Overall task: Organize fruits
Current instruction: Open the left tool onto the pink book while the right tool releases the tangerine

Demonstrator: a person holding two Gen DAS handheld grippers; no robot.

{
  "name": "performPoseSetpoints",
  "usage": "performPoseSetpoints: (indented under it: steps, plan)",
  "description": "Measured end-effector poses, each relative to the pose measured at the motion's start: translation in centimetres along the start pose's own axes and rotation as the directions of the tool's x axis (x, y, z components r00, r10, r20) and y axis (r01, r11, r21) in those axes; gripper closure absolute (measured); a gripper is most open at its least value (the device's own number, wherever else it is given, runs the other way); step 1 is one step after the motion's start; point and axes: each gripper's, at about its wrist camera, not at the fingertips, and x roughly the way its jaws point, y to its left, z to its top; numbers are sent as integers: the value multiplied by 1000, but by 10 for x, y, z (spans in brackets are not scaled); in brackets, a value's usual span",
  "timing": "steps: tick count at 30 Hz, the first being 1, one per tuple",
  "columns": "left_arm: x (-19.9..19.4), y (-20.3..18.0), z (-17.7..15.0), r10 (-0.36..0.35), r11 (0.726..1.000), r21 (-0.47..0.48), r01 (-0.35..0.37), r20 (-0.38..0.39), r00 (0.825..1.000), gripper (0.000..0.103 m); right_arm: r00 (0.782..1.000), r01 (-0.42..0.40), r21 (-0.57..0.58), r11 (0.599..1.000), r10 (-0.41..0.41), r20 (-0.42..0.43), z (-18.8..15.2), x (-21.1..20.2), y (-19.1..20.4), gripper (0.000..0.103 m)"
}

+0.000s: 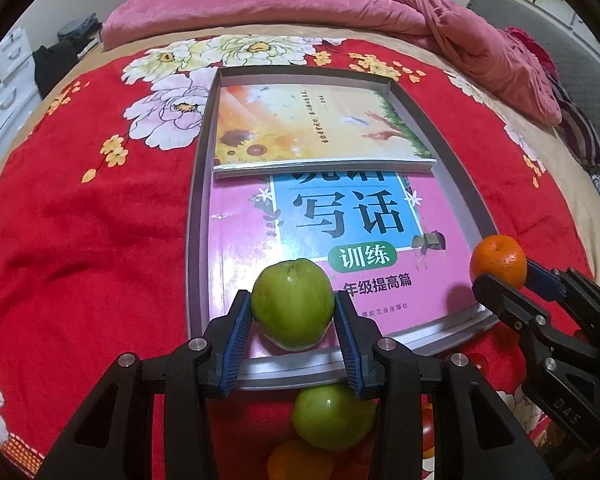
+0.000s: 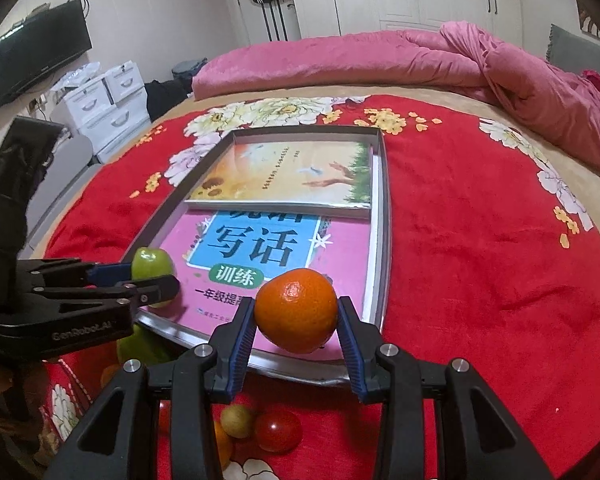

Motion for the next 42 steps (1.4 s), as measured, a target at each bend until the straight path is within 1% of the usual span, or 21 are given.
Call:
performPoseSetpoints:
  steps: [2,10,12,14,17,20,25,29,32,38,42]
  plan:
    - [-1,1,-1,-4,1000,0,4,3,1000,60,1000,13,-13,1000,-13,-5,-1,2,1,62]
    - [-5,7,-3,0,1000,-10,1,8,1000,59,1000,15,-26,1000,-16,-26,-3,6,4,62]
    - [-3,10,-4,7,1000,-14,-7,1,1000,59,999,34,-37,999,-35,-33,-4,7,5,62]
    - [-3,14,-5,-4,1000,-24,4,1,1000,60,997,55,-51,997,-57,-42,-4,9,7,62]
    - [-4,14,-4,6,1000,-21,-6,7,1000,60,997,52,-40,998,-54,-53,-5,11,5,62]
    - [-4,16,-4,-6,1000,-28,6,8,1000,60,996,57,-33,998,-59,-69,-6,13,3,62]
    - [-4,17,-4,-15,999,-35,16,10,1000,60,996,55,-25,998,-57,-73,-8,12,3,62]
    - [-4,19,-3,-25,999,-43,26,11,1000,60,997,44,-21,999,-45,-63,-7,11,4,61]
    - [-4,19,-3,-30,998,-50,30,11,999,60,997,42,-17,999,-43,-56,-7,8,5,54]
    - [-6,19,-3,-43,997,-56,44,11,999,60,999,31,-6,999,-31,-26,-5,0,4,50]
    - [-7,20,-4,-52,997,-60,53,13,999,59,1000,29,0,1000,-29,-2,-4,-8,3,49]
